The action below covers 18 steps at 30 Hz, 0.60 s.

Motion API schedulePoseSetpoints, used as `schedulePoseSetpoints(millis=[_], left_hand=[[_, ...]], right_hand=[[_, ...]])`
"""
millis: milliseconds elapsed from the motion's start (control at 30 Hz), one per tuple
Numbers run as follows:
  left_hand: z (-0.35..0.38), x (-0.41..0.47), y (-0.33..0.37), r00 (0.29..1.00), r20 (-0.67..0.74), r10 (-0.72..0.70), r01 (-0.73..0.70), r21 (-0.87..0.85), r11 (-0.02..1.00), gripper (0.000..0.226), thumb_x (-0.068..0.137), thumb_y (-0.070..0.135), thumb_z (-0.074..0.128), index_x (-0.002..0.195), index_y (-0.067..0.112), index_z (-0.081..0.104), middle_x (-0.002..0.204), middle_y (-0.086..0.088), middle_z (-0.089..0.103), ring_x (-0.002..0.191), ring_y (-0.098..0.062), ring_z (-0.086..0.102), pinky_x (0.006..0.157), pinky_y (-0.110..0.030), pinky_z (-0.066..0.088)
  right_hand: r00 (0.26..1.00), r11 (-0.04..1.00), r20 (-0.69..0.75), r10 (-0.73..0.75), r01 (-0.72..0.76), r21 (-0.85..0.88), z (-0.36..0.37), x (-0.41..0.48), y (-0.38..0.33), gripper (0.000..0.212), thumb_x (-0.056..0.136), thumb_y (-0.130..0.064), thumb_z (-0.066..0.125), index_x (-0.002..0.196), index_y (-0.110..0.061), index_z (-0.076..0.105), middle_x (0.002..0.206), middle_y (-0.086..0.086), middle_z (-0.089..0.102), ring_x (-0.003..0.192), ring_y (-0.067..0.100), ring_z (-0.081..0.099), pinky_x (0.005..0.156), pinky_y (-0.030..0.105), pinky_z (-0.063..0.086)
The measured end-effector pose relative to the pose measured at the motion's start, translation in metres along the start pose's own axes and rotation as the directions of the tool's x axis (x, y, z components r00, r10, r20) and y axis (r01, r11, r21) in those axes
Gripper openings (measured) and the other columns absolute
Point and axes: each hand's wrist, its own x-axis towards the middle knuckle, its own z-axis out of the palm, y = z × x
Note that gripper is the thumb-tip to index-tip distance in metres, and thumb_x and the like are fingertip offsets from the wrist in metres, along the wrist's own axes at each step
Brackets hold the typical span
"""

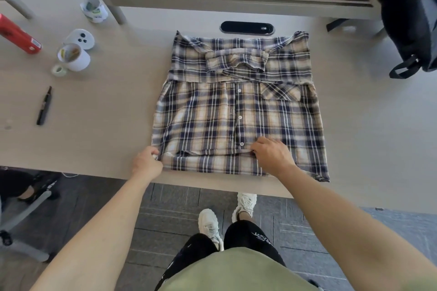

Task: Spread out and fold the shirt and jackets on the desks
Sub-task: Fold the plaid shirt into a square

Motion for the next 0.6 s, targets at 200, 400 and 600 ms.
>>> schedulePoseSetpoints(millis=[200,400,600], left_hand=[[-0.002,0.005,-0.001,0.999,0.006,-0.034,0.034,-0.072,0.997,0.040,0.088,-0.005,0.053,0.121,0.017,0.059,0.133,-0.010,0.055,0.096,-0.024,0.053,0.083,-0.038,0.050],[0.015,-0.023,0.018,0.923,-0.305,0.233,-0.147,0.281,0.948,0.027,0.084,0.015,0.066,0.110,0.015,0.061,0.114,-0.015,0.055,0.101,-0.033,0.051,0.087,-0.039,0.042],[0.056,-0.048,0.056,0.736,0.068,0.673,-0.671,0.199,0.714,0.025,0.098,0.020,0.052,0.119,0.010,0.063,0.120,-0.005,0.058,0.112,-0.024,0.053,0.096,-0.035,0.046]], right_hand=[[0.946,0.882,-0.006,0.323,-0.299,0.365,-0.011,0.012,0.017,0.026,0.102,-0.015,0.046,0.093,-0.025,0.069,0.109,-0.001,0.067,0.082,0.022,0.063,0.068,0.039,0.058],[0.977,0.988,-0.210,-0.033,0.064,0.140,0.000,-0.007,-0.019,0.019,0.087,-0.002,0.061,0.101,-0.009,0.071,0.100,0.006,0.067,0.090,0.028,0.064,0.081,0.043,0.055],[0.991,0.991,0.026,-0.128,0.126,0.050,0.010,-0.006,-0.043,0.043,0.095,-0.011,0.050,0.138,-0.013,0.053,0.138,0.008,0.050,0.129,0.031,0.045,0.108,0.043,0.038]])
